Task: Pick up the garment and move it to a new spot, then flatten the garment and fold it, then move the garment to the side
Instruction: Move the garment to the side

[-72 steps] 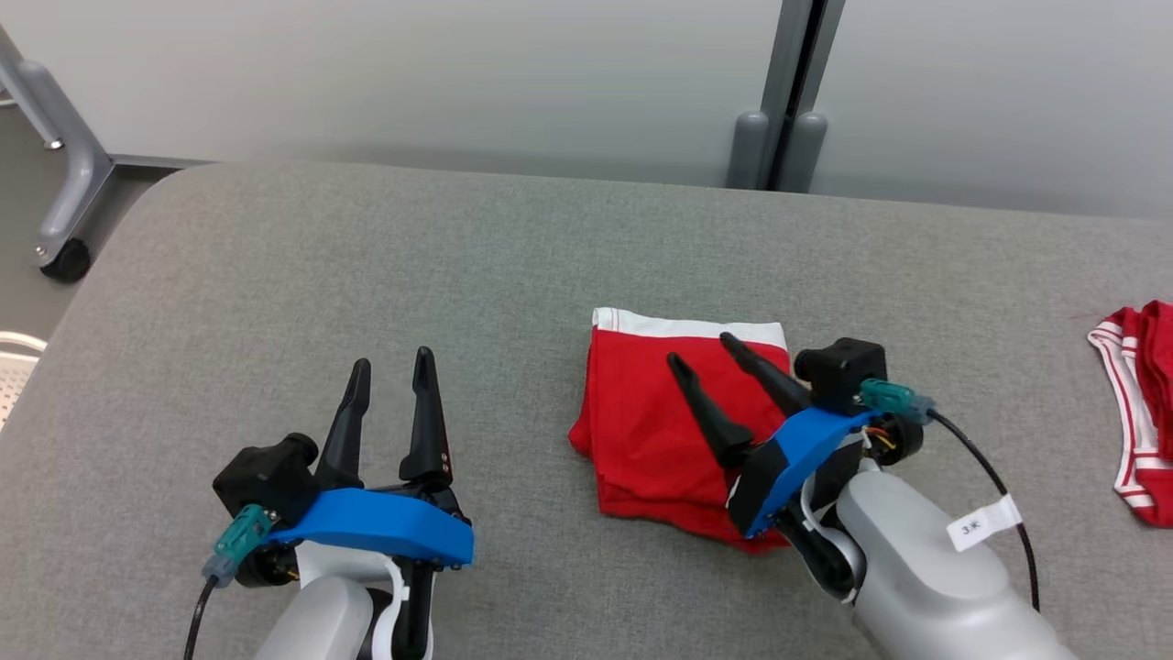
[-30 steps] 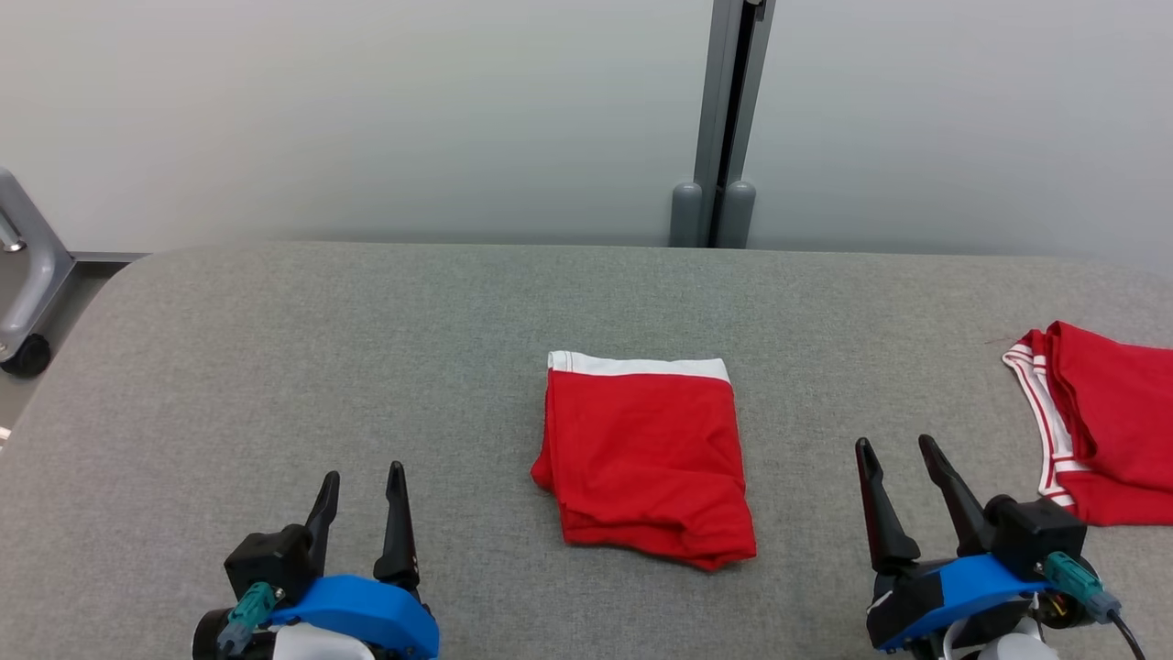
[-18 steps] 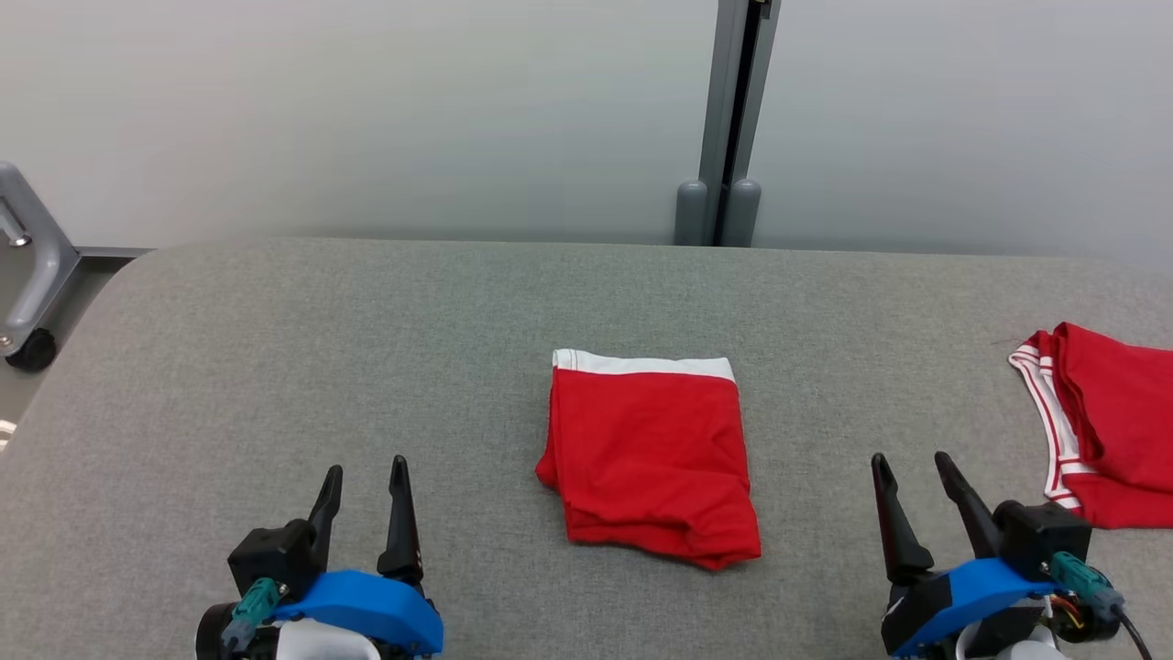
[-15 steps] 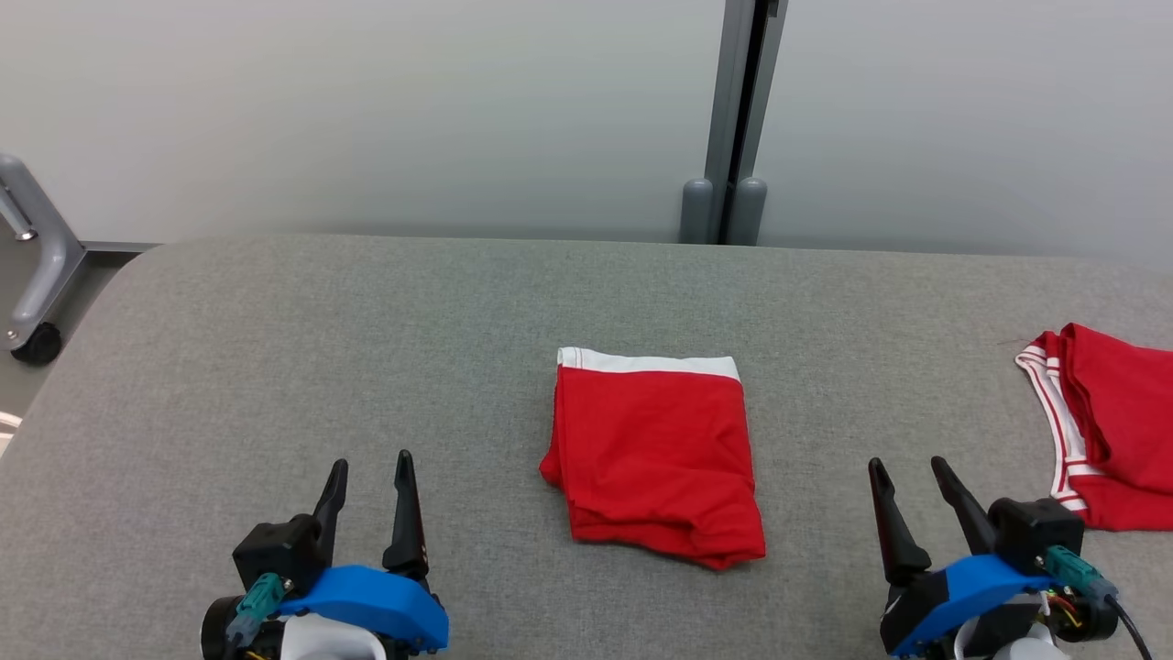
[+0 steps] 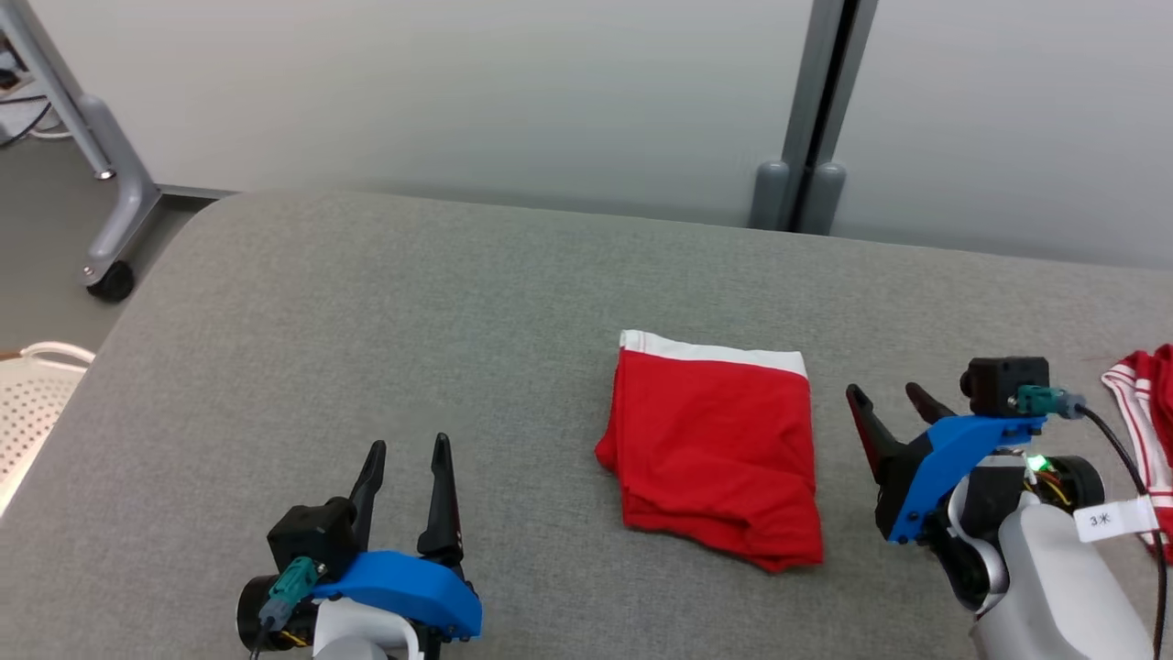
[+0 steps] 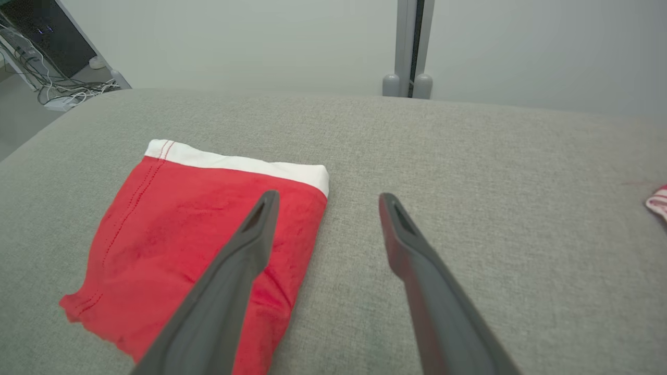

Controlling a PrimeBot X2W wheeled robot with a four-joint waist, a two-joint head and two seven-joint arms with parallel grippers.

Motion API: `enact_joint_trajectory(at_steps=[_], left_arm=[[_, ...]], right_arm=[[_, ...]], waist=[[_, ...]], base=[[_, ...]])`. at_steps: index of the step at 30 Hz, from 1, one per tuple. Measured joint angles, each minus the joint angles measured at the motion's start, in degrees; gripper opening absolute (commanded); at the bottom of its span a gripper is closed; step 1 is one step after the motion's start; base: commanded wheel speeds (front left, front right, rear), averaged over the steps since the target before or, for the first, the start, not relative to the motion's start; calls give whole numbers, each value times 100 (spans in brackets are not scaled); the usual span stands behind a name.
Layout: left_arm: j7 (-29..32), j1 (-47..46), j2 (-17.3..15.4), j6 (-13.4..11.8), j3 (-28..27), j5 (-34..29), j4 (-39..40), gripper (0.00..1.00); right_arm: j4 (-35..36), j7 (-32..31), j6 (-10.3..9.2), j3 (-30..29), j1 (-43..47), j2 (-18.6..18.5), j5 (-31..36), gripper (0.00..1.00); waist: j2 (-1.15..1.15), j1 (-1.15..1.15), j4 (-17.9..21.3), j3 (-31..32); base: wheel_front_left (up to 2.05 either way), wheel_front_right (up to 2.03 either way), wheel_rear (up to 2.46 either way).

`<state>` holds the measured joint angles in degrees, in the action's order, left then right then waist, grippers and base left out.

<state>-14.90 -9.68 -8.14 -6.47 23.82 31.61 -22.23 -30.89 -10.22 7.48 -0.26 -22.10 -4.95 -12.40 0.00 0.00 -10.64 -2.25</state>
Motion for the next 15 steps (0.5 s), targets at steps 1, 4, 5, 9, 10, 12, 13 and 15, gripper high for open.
enact_joint_trajectory(at_steps=[1, 4, 5, 9, 10, 12, 13, 15], left_arm=[[0, -10, 25, 5, 12, 0, -12, 100], [-1, -18, 96, 37, 21, 1, -62, 100], [-2, -19, 101, 45, 9, 2, -80, 100], [-8, -20, 135, 65, -42, 0, -142, 100], [-9, -20, 148, 66, -56, -2, -148, 100], [-9, -18, 155, 74, -97, -14, -147, 100], [-9, -18, 156, 81, -116, -36, -143, 100], [-9, -18, 163, 97, -151, -58, -138, 100]], right_arm=[[-71, -156, 0, 30, -51, -57, -69, 100], [-211, -510, 1, 177, -129, -193, -219, 100], [-270, -626, 1, 222, -155, -250, -294, 100], [-477, -979, 1, 363, -180, -513, -399, 100], [-511, -1015, 1, 382, -177, -536, -408, 100], [-554, -1054, 1, 383, -179, -558, -472, 100], [-589, -1088, 1, 378, -179, -555, -523, 100], [-689, -1145, 1, 380, -180, -550, -565, 100]], waist=[[0, 0, -70, -23], [0, 0, -266, -102], [0, 0, -329, -134], [0, 0, -578, -266], [0, 0, -632, -297], [0, 0, -722, -361], [0, 0, -754, -392], [1, 0, -803, -448]], base=[[0, 0, 0], [0, 0, 0], [0, 0, 0], [0, 0, 0], [0, 0, 0], [0, 0, 0], [0, 0, 0], [0, 0, 0]])
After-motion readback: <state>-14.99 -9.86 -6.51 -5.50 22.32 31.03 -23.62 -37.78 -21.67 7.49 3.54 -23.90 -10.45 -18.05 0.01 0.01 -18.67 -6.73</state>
